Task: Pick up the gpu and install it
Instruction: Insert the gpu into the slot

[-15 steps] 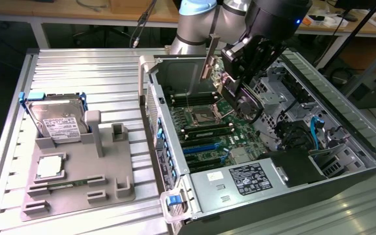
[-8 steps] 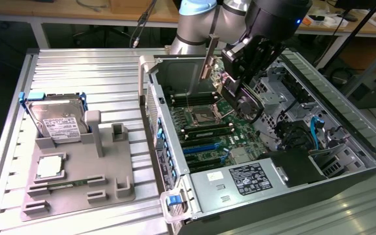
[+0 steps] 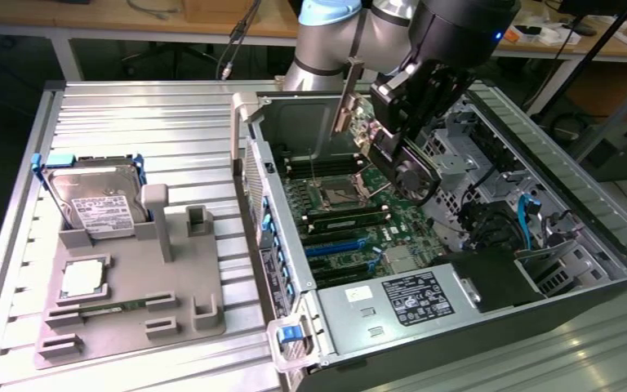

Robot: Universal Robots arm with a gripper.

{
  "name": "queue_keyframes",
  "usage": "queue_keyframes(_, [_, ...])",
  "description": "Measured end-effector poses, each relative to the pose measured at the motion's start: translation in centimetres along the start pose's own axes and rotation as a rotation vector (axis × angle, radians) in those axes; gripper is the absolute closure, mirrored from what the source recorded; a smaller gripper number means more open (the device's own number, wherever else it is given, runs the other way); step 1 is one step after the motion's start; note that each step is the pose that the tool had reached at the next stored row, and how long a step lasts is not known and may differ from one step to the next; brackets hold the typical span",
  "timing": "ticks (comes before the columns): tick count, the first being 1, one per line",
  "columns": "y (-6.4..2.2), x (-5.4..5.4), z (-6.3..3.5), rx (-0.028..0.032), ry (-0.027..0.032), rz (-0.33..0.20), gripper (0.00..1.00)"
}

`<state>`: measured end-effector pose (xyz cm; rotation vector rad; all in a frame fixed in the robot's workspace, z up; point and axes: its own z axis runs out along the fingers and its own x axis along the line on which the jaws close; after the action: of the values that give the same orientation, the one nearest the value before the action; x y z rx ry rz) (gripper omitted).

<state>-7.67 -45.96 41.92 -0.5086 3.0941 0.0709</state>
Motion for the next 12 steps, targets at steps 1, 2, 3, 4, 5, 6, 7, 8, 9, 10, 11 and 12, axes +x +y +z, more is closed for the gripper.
queue_keyframes(1, [0.0, 0.0, 0.0, 0.0, 0.0, -0.002, 0.73])
queue_keyframes(2, [0.0, 0.0, 0.0, 0.0, 0.0002, -0.005, 0.73])
queue_keyframes(3, [0.0, 0.0, 0.0, -0.0001, 0.0002, -0.006, 0.73])
queue_keyframes(4, [0.0, 0.0, 0.0, -0.0001, 0.0004, -0.01, 0.73])
queue_keyframes(5, [0.0, 0.0, 0.0, -0.0001, 0.0005, -0.013, 0.73])
queue_keyframes(6, [0.0, 0.0, 0.0, -0.0002, 0.0007, -0.016, 0.73])
queue_keyframes(7, [0.0, 0.0, 0.0, -0.0002, 0.0008, -0.019, 0.73])
queue_keyframes(8, [0.0, 0.0, 0.0, -0.0003, 0.0009, -0.021, 0.73])
queue_keyframes(9, [0.0, 0.0, 0.0, -0.0003, 0.001, -0.023, 0.73])
queue_keyframes(10, [0.0, 0.0, 0.0, -0.0004, 0.001, -0.025, 0.73])
queue_keyframes(11, [0.0, 0.0, 0.0, -0.0003, 0.0012, -0.028, 0.73])
queue_keyframes(12, [0.0, 0.0, 0.0, -0.0004, 0.0014, -0.032, 0.73])
